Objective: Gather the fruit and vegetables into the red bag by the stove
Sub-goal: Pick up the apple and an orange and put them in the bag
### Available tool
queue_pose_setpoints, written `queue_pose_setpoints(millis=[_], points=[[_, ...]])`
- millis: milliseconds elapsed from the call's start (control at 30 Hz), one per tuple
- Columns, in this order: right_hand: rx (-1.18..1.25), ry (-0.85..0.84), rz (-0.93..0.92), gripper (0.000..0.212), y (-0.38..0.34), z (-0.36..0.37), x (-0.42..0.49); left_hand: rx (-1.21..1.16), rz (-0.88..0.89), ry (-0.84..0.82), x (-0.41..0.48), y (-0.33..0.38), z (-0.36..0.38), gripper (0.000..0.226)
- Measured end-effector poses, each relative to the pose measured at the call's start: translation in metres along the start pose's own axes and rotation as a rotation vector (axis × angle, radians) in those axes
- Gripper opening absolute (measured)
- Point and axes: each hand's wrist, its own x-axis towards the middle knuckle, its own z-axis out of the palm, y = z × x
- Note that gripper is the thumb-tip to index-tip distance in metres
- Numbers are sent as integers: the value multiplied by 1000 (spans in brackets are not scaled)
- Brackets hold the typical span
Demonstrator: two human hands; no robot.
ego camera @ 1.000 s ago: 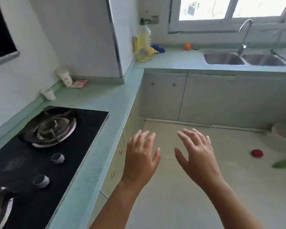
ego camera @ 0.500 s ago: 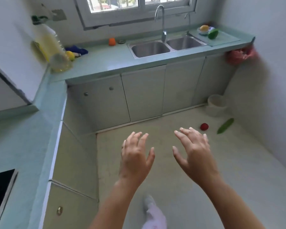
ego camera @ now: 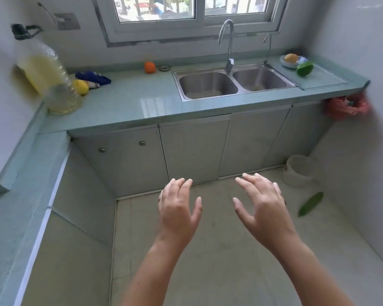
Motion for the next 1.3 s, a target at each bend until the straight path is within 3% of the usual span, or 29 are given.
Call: queue_pose_setpoints(millis=[300, 567, 767, 1300], points=[[57, -19, -52, 50, 70, 35, 136, 53, -25, -39, 120, 5, 72, 48], [151, -37, -152, 43, 100, 65, 267, 33, -47, 73, 237, 17, 102, 46], [186, -104, -274, 42, 82, 116, 327, 116, -249, 76, 263, -42, 104, 47], [120, -211, -475, 35, -66, 273, 513, 133, -493, 176, 382, -274, 38, 52]])
